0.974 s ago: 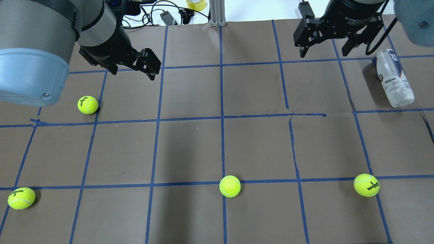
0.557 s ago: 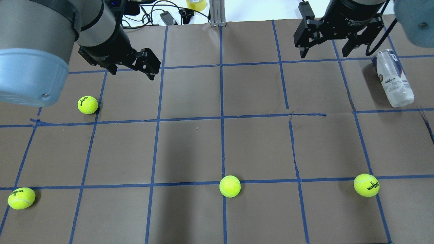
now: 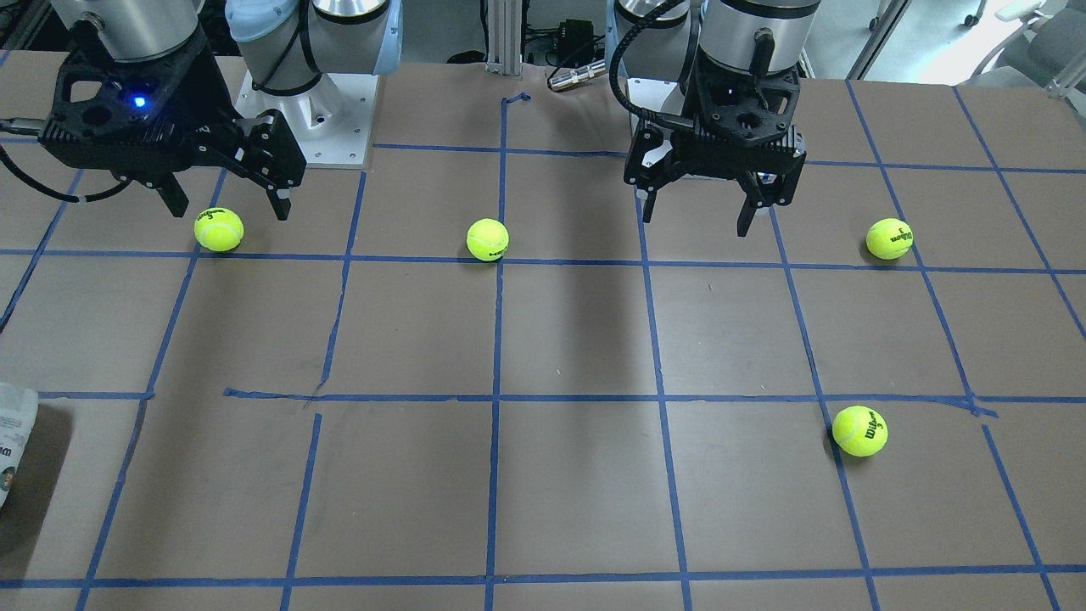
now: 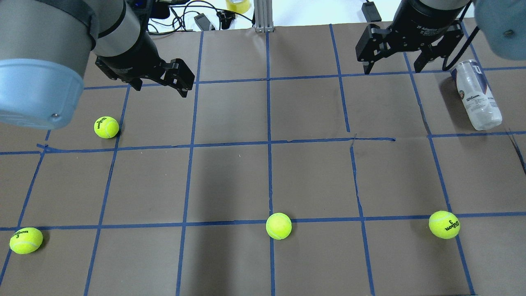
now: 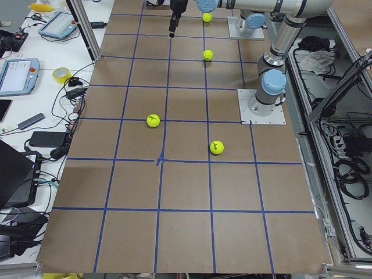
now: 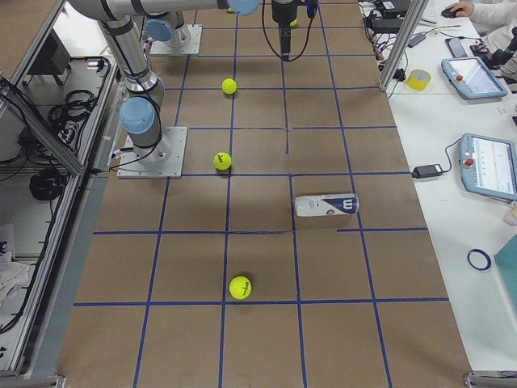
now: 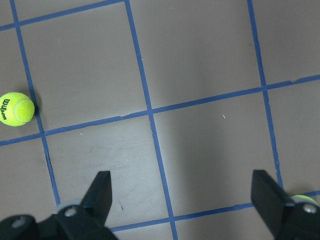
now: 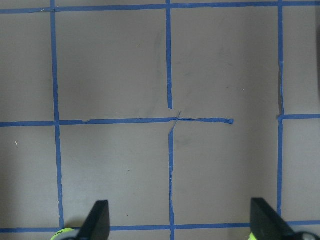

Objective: Lift up tennis ball bucket

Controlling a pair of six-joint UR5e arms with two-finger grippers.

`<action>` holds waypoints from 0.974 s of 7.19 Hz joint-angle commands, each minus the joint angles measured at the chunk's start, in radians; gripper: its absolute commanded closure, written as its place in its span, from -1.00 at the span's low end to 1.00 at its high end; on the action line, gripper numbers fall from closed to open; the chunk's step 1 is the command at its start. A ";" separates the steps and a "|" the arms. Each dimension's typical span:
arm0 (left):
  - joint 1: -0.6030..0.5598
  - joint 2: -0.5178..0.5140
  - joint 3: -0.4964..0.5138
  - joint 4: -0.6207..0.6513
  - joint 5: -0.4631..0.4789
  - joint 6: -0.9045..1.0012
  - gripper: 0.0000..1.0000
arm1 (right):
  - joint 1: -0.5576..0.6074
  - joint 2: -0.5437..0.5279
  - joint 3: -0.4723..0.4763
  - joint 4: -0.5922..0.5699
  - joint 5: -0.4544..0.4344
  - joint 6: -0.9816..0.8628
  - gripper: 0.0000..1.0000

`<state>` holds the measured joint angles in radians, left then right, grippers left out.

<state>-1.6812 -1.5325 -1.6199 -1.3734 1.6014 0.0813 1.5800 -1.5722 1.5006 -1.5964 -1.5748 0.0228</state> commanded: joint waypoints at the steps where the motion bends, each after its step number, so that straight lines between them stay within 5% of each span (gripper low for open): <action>1: 0.000 0.000 0.000 -0.001 0.000 0.000 -1.00 | 0.001 0.000 0.001 -0.002 -0.001 0.000 -1.00; 7: 0.000 0.002 0.000 -0.001 0.002 0.000 -1.00 | -0.044 0.032 0.000 -0.046 -0.059 -0.004 -1.00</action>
<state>-1.6812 -1.5312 -1.6199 -1.3745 1.6019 0.0813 1.5685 -1.5634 1.5008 -1.6183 -1.6251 0.0277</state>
